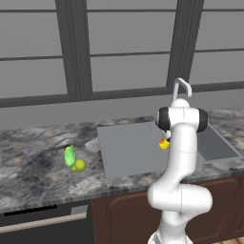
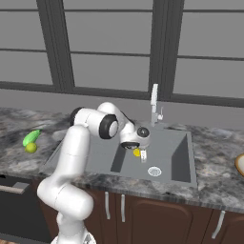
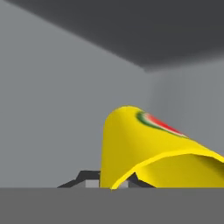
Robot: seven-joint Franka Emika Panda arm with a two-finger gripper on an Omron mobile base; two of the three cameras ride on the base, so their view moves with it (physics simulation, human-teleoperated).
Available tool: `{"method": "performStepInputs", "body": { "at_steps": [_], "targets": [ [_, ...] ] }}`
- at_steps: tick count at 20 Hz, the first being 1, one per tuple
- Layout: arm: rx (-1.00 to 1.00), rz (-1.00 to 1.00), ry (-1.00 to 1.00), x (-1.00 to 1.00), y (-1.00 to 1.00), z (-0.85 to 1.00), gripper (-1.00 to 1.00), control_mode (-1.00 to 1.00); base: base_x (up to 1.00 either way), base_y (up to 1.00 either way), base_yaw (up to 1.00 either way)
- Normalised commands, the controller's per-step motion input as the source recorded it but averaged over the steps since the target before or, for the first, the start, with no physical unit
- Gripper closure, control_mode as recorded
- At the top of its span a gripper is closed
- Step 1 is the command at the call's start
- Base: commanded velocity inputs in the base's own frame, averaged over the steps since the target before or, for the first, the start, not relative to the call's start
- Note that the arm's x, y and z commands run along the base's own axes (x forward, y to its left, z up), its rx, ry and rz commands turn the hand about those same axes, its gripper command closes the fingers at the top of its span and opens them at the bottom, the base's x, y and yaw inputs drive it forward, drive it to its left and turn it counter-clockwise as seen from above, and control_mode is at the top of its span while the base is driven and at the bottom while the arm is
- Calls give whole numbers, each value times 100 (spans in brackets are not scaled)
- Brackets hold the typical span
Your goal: Remove the pear and corn from the sink. Then move the bowl and cup from the counter to the sink for washing.
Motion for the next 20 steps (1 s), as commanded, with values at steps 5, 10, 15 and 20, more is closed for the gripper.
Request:
{"method": "performStepInputs", "body": {
  "at_steps": [5, 10, 15, 20],
  "targets": [
    [-5, 3, 1, 23, -5, -6, 100, -100, 0, 0, 0],
    [-1, 5, 0, 4, 2, 0, 100, -100, 0, 0, 0],
    [0, 5, 0, 2, 12, 0, 100, -100, 0, 0, 0],
    [-2, 2, 0, 2, 11, 0, 100, -100, 0, 0, 0]
  ]
}}
